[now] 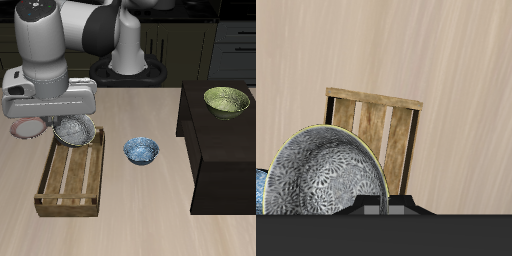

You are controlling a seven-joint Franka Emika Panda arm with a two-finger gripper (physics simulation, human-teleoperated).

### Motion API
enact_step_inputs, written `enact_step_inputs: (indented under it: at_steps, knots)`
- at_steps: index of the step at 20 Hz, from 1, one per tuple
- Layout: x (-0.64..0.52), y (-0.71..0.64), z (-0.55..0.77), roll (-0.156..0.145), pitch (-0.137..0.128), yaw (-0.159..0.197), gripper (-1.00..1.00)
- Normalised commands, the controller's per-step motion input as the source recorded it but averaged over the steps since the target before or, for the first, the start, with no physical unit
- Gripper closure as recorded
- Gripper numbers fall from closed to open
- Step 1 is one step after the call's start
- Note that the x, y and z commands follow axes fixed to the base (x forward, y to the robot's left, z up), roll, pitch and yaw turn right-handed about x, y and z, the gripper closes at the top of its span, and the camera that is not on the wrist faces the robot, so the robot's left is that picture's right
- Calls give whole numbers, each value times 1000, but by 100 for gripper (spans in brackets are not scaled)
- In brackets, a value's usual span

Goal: Place the black bowl and the blue bowl in the wooden tray

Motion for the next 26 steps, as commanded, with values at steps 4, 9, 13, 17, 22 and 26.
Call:
enact_step_inputs:
  at_steps: [4, 9, 13, 17, 22, 26]
  knots:
    - [122, 62, -318, 2, 28, 18, 100]
    - [176, 23, -309, -7, 25, 8, 100]
    - [79, -54, -170, -21, 8, 7, 100]
    - [58, -88, -224, -12, 20, 1, 100]
    - [-3, 24, -146, -8, 11, -5, 100]
    - [49, 16, -105, -7, -12, 35, -100]
